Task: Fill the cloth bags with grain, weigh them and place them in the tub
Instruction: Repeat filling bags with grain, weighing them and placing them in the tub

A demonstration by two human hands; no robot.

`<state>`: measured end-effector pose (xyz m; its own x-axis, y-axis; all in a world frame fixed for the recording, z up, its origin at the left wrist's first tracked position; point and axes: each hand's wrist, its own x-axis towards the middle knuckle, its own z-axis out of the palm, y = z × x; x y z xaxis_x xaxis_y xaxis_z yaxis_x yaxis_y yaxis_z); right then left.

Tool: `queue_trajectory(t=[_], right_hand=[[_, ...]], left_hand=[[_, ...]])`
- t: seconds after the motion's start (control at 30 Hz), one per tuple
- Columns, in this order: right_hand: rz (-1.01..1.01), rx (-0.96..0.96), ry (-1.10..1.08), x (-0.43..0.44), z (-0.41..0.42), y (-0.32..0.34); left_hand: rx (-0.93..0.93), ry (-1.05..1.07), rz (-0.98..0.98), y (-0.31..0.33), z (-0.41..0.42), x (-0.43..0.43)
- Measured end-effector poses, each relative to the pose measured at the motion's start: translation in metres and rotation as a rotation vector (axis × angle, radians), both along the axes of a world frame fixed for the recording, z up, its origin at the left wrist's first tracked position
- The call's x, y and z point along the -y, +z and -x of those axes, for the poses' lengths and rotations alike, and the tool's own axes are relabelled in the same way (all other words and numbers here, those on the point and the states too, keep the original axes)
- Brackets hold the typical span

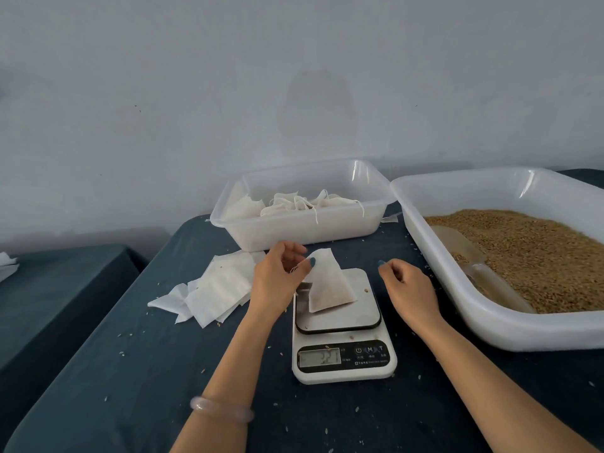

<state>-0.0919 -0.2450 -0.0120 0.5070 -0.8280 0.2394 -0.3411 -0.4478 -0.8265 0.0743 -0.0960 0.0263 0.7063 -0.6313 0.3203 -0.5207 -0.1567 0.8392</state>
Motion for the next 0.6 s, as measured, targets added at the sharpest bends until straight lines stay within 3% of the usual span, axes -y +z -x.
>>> queue_trajectory(t=[0.2,0.33,0.5,0.6], right_hand=[[0.005,0.002,-0.003,-0.001,0.001,0.000],[0.010,0.001,-0.007,0.000,0.001,-0.001],[0.008,0.008,-0.002,0.000,0.001,-0.001],[0.011,0.008,0.001,0.000,0.001,-0.001]], left_hand=[[-0.104,-0.100,0.028,0.004,0.007,0.001],[-0.021,-0.082,-0.060,0.006,0.006,0.000],[-0.085,-0.144,0.080,0.019,0.006,-0.001],[0.007,-0.115,0.072,0.027,0.001,0.001]])
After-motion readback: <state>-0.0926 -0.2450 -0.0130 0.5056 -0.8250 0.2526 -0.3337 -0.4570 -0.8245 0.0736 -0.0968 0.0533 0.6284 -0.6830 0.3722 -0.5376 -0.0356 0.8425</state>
